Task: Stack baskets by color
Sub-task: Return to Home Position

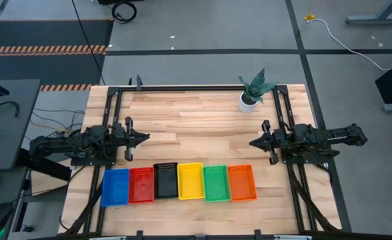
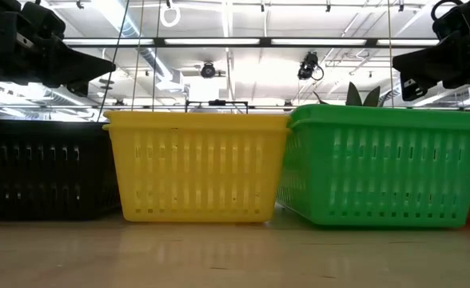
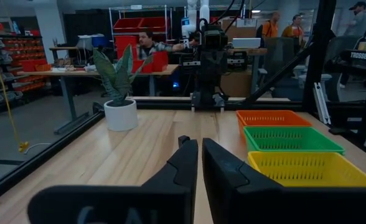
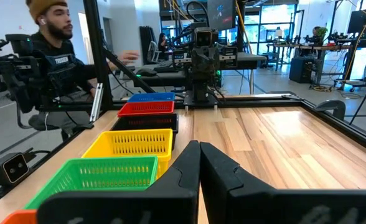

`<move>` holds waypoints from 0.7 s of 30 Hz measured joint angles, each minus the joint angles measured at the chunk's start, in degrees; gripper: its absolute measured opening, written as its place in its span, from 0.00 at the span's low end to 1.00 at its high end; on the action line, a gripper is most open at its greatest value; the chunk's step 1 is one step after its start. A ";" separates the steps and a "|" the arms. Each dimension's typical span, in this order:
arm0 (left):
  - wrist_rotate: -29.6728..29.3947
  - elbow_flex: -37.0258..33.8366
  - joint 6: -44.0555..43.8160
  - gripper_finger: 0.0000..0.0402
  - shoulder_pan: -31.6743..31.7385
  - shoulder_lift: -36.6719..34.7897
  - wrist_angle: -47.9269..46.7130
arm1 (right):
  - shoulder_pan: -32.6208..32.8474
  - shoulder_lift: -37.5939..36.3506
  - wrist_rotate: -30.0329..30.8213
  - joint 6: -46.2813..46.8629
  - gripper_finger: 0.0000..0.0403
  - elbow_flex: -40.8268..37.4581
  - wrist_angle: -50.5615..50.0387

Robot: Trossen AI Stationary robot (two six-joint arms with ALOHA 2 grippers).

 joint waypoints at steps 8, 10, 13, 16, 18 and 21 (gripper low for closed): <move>0.00 0.00 0.00 0.06 0.00 0.00 0.00 | 0.00 0.00 -0.02 0.00 0.03 0.02 -0.01; 0.00 0.00 0.00 0.05 0.00 0.00 0.02 | 0.00 0.00 -0.02 0.00 0.03 0.00 0.00; 0.00 0.00 0.00 0.05 -0.02 -0.01 0.00 | 0.00 0.00 0.00 0.00 0.03 0.00 0.00; 0.00 0.00 0.00 0.05 -0.01 0.00 0.02 | 0.00 0.00 -0.01 0.00 0.03 0.01 -0.01; 0.00 0.00 0.00 0.06 0.00 0.00 0.02 | 0.00 0.00 0.00 0.00 0.03 0.00 0.00; 0.02 0.00 0.00 0.07 0.00 -0.02 0.02 | 0.00 0.00 -0.02 0.00 0.03 0.00 -0.02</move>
